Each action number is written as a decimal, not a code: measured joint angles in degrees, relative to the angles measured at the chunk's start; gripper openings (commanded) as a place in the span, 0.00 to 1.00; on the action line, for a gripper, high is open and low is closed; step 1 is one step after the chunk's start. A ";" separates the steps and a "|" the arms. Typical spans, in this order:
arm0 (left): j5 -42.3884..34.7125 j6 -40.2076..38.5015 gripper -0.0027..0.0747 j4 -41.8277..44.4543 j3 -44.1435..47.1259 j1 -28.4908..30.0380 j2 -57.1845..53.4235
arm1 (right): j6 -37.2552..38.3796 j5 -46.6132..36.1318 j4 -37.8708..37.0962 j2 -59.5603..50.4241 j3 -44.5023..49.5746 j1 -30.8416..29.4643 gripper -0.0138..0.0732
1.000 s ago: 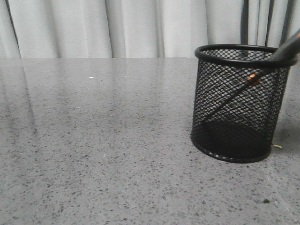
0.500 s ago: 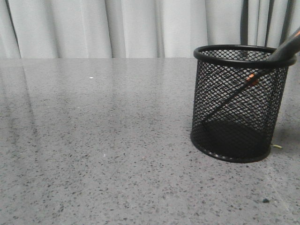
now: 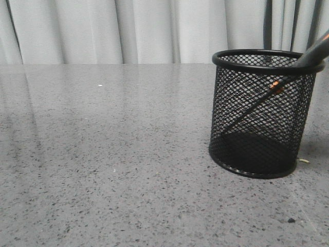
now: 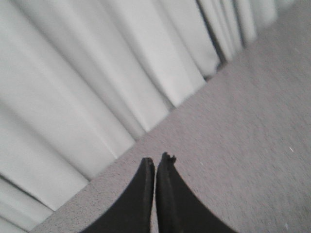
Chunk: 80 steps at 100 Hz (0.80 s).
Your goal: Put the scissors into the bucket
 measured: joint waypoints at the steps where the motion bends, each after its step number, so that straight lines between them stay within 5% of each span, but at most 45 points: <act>1: -0.82 -0.16 0.01 -0.12 0.92 0.00 -1.10 | 0.00 -0.35 0.00 -0.37 0.50 0.00 0.10; 21: -22.37 -1.58 0.01 -5.77 29.50 0.00 -18.46 | 0.00 -7.58 -1.86 -11.56 13.89 0.00 0.10; 42: -32.51 -1.90 0.01 -12.15 53.41 0.00 -38.09 | -0.09 -8.85 -3.04 -21.46 25.30 0.00 0.10; 57: -33.90 -1.92 0.01 -15.39 62.15 0.00 -49.68 | -0.13 -8.95 -3.04 -23.75 30.04 0.00 0.10; 80: -34.19 -1.92 0.01 -16.35 65.38 0.00 -50.58 | -0.13 -9.06 -3.11 -23.91 32.01 0.00 0.10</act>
